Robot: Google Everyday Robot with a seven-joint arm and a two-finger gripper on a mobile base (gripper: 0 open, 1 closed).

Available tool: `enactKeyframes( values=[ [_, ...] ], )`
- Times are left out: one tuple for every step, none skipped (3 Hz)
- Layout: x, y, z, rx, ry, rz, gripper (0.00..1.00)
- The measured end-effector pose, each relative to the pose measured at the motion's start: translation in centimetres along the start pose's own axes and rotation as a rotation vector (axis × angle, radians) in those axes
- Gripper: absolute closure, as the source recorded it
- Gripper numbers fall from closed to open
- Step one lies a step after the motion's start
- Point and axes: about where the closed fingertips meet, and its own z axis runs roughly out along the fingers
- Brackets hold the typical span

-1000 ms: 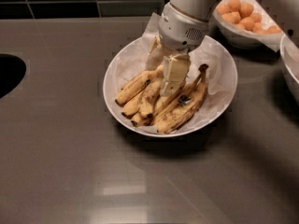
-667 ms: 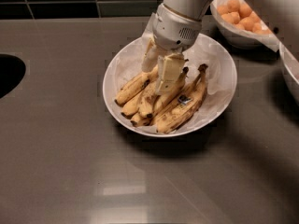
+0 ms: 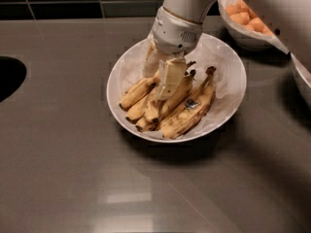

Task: Pick banana from white bowl

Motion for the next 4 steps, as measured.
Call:
enactKeyframes(
  values=[
    [-0.1,0.0,0.2,-0.001,0.000,-0.038,0.46],
    [0.2,0.1,0.5,-0.001,-0.010,-0.088,0.45],
    [0.3,0.4,0.8,-0.007,-0.007,-0.142,0.42],
    [0.5,0.5,1.3,-0.018,0.011,-0.175,0.43]
  ],
)
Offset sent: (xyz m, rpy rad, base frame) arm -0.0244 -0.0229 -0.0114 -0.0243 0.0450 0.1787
